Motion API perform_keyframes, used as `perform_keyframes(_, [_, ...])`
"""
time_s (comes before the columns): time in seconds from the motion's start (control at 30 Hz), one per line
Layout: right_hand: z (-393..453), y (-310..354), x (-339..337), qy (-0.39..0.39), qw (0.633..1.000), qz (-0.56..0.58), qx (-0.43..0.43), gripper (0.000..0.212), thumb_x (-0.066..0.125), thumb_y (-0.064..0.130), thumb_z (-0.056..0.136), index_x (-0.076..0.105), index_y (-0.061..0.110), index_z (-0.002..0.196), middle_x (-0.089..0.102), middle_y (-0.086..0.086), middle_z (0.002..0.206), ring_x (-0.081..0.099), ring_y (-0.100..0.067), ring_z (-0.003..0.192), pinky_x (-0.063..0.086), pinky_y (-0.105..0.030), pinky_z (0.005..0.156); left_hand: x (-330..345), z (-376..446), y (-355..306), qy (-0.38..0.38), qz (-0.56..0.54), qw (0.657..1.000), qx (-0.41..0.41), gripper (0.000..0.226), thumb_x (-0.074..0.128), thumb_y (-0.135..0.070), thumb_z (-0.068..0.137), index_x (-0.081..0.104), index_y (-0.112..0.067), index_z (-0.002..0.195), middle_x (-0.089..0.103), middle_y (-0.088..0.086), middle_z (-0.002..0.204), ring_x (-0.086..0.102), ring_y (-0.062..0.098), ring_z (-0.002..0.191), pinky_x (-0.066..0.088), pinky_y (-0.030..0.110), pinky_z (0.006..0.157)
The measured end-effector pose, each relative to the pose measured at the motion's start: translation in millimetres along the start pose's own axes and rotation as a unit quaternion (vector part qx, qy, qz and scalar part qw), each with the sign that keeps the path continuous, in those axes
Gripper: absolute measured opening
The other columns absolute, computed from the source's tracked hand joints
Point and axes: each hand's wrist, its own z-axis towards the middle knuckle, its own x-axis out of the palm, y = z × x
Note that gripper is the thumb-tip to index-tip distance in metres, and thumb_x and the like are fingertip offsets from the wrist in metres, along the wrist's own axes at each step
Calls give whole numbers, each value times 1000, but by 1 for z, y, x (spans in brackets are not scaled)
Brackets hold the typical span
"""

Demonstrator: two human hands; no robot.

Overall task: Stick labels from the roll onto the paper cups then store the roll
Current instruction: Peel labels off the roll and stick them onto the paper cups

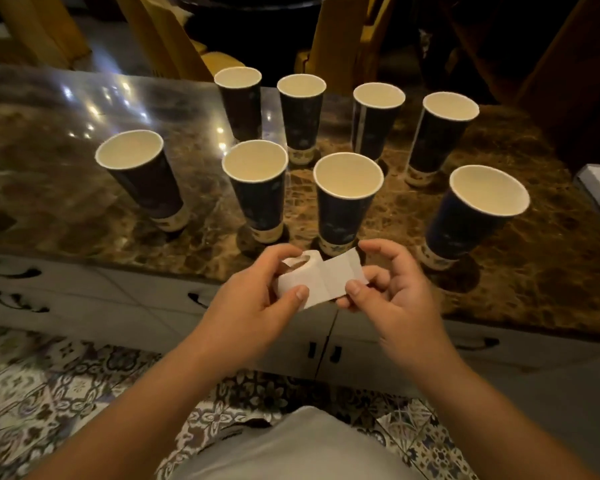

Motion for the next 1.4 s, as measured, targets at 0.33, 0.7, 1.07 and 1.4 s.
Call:
perform_keyframes(0.33, [41, -51, 55, -103, 991, -44, 76, 20, 57, 1, 93, 62, 16, 105, 71, -3, 89, 69, -8, 72, 55, -19, 66, -14, 43, 66, -4, 185, 979, 82, 23, 56, -39, 92, 57, -26, 112, 61, -11, 94, 59, 11, 78, 46, 28, 63])
perform_keyframes(0.7, [41, -65, 38, -104, 990, -76, 58, 19, 56, -1, 93, 66, 16, 93, 70, 1, 80, 69, -14, 74, 55, -21, 69, 7, 56, 82, 40, 179, 970, 158, 42, 62, -32, 85, 53, -23, 125, 54, -4, 122, 66, 16, 87, 58, 31, 61])
perform_keyframes(1.07, [58, -61, 33, -37, 997, -30, 66, 32, 58, -2, 92, 52, 24, 109, 69, 6, 87, 69, -12, 78, 56, -24, 71, -6, 62, 63, 27, 10, 998, 56, 14, 66, -20, 89, 74, -28, 97, 65, -22, 83, 58, -5, 74, 40, 6, 64])
perform_keyframes(1.4, [49, -67, 35, -47, 847, -474, -237, 15, 68, 24, 87, 67, 12, 95, 62, -3, 100, 59, -12, 87, 52, -26, 68, -13, 62, 60, 106, -99, 989, -37, 16, 60, -17, 95, 73, -24, 90, 63, -15, 69, 49, -5, 52, 37, 10, 54])
